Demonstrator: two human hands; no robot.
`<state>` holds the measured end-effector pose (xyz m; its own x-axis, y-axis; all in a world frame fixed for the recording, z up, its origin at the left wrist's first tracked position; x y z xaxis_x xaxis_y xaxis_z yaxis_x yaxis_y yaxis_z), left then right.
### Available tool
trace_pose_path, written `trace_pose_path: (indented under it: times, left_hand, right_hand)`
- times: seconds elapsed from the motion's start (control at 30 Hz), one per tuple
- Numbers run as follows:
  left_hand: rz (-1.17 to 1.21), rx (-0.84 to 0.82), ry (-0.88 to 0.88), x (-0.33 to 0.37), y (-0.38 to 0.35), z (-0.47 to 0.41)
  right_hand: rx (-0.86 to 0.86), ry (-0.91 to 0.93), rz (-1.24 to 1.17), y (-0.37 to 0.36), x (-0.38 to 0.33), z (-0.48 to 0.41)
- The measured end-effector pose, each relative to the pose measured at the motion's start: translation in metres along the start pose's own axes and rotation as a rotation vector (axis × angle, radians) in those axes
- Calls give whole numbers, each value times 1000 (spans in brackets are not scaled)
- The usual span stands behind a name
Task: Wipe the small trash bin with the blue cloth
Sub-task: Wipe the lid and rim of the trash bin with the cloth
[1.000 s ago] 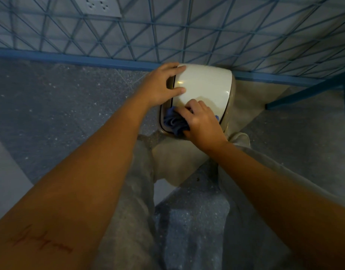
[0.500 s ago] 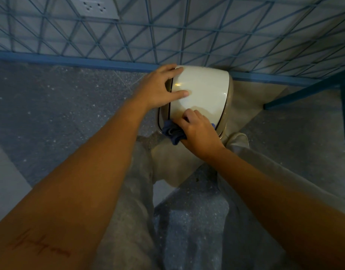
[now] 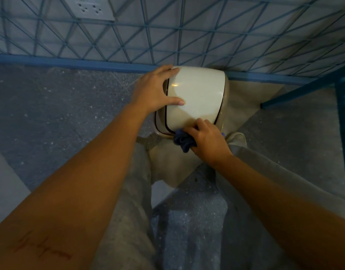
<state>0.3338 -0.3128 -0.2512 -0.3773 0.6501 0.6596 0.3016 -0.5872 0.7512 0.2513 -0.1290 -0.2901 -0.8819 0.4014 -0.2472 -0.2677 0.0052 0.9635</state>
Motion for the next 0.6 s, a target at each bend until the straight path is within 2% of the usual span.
trace_pose_path:
  times: [0.07, 0.23, 0.4, 0.6]
  left_hand:
    - [0, 0, 0, -1, 0, 0]
    - [5, -14, 6, -2, 1, -1]
    - [-14, -16, 1, -1, 0, 0]
    - [-10, -13, 5, -2, 0, -1]
  right_hand:
    - [0, -27, -25, 2, 1, 0]
    - [122, -95, -104, 15, 6, 0]
    - [23, -125, -23, 5, 15, 9]
    - [153, -199, -125, 22, 20, 10]
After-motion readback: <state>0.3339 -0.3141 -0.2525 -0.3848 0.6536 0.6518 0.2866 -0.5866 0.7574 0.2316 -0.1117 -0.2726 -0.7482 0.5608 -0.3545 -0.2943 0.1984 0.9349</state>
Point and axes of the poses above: each hand's wrist, its own z-axis away from the middle knuckle, its own y-axis out of the back of the hand, x = y × z, the point moved 1 cm from there along -z, towards the middle knuckle, and after that the axes turned 14 degrees about -y, right-handed, at the moved point
